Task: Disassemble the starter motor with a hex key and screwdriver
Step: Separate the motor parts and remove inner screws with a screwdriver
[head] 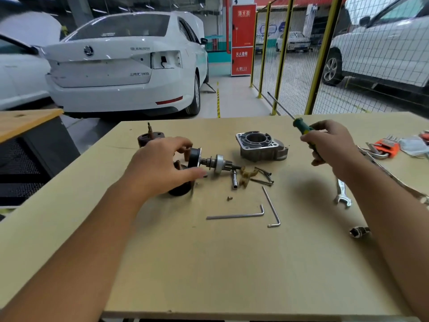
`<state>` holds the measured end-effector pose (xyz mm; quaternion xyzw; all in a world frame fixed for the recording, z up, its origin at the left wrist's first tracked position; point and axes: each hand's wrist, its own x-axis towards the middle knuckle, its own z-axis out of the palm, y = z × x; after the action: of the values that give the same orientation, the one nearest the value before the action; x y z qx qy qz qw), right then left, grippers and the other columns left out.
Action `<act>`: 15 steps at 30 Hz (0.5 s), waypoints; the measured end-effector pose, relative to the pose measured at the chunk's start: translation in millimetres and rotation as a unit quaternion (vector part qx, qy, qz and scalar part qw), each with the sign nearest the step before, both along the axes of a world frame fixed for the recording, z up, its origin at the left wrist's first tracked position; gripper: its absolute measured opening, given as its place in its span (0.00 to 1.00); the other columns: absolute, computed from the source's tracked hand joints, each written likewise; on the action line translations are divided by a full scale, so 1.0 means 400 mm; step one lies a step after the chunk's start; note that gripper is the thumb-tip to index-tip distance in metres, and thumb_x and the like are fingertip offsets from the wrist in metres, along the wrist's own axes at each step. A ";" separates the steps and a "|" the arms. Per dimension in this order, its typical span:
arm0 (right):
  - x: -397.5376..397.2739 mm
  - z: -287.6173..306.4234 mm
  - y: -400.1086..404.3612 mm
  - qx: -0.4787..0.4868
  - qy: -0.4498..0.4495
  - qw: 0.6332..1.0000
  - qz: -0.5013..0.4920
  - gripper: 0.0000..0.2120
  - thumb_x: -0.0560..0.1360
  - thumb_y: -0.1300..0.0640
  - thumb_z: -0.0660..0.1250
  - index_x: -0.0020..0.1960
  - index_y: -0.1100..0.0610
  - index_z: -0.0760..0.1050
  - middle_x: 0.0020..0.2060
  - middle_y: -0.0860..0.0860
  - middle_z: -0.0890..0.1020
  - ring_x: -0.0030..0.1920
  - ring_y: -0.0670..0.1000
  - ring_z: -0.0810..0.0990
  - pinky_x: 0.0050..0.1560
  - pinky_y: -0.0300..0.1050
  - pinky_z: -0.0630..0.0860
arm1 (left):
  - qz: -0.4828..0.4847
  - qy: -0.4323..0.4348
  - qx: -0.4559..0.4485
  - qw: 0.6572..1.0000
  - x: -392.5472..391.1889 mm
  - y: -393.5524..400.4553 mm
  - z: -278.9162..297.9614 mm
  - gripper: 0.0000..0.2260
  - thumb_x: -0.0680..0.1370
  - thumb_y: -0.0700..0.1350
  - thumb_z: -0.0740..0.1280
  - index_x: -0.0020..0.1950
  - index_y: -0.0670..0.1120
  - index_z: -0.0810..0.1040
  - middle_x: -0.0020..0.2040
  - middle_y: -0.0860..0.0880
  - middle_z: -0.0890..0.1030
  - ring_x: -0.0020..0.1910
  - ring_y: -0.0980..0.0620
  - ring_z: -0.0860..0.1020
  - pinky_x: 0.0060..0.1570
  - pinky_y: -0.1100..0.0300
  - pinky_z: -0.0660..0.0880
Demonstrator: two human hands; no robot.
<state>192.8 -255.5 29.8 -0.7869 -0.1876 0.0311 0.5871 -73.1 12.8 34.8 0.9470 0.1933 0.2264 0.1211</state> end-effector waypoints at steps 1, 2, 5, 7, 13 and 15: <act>-0.006 0.000 0.004 -0.006 -0.007 1.000 0.007 0.14 0.75 0.58 0.70 0.60 0.55 0.75 0.40 0.56 0.77 0.35 0.54 0.74 0.35 0.51 0.79 | 0.028 0.016 0.030 0.999 0.021 -0.009 0.008 0.36 0.66 0.75 0.67 0.68 0.59 0.77 0.59 0.57 0.82 0.58 0.50 0.79 0.55 0.49 0.77; -0.014 0.000 0.007 -0.004 -0.014 1.000 0.015 0.13 0.76 0.58 0.69 0.60 0.55 0.75 0.40 0.56 0.76 0.36 0.54 0.74 0.35 0.51 0.79 | 0.050 0.039 0.058 0.996 0.046 -0.015 0.018 0.36 0.68 0.75 0.66 0.70 0.58 0.76 0.60 0.55 0.82 0.60 0.48 0.79 0.56 0.49 0.76; -0.037 0.001 0.014 0.009 -0.020 0.999 0.034 0.12 0.75 0.60 0.67 0.58 0.54 0.71 0.43 0.58 0.77 0.38 0.57 0.75 0.38 0.54 0.77 | 0.058 0.124 0.068 0.988 0.111 -0.024 0.060 0.27 0.73 0.63 0.72 0.69 0.55 0.78 0.62 0.51 0.82 0.56 0.48 0.78 0.50 0.52 0.76; -0.049 -0.001 0.016 -0.005 -0.012 0.999 0.037 0.15 0.74 0.64 0.66 0.58 0.54 0.68 0.44 0.61 0.77 0.37 0.58 0.77 0.39 0.56 0.77 | 0.051 0.162 0.029 0.985 0.140 -0.031 0.075 0.24 0.71 0.53 0.75 0.67 0.51 0.80 0.59 0.48 0.80 0.52 0.46 0.80 0.46 0.53 0.79; -0.064 -0.001 0.027 -0.026 -0.041 0.996 0.069 0.10 0.73 0.69 0.64 0.48 0.56 0.73 0.34 0.61 0.76 0.27 0.53 0.76 0.27 0.44 0.77 | 0.074 0.167 -0.009 0.983 0.187 -0.029 0.074 0.22 0.72 0.45 0.76 0.65 0.46 0.80 0.47 0.49 0.73 0.41 0.50 0.77 0.35 0.57 0.76; -0.062 -0.005 0.031 -0.056 -0.068 0.993 0.083 0.10 0.73 0.69 0.65 0.45 0.55 0.75 0.32 0.60 0.76 0.26 0.53 0.75 0.27 0.45 0.76 | 0.077 0.179 -0.016 0.981 0.190 -0.030 0.083 0.19 0.73 0.46 0.75 0.64 0.46 0.81 0.52 0.47 0.77 0.43 0.49 0.79 0.35 0.59 0.74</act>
<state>167.9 -243.3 28.0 -0.8003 -0.2899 0.0369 0.5236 2.9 0.9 68.2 0.9523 0.2878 0.0590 0.0820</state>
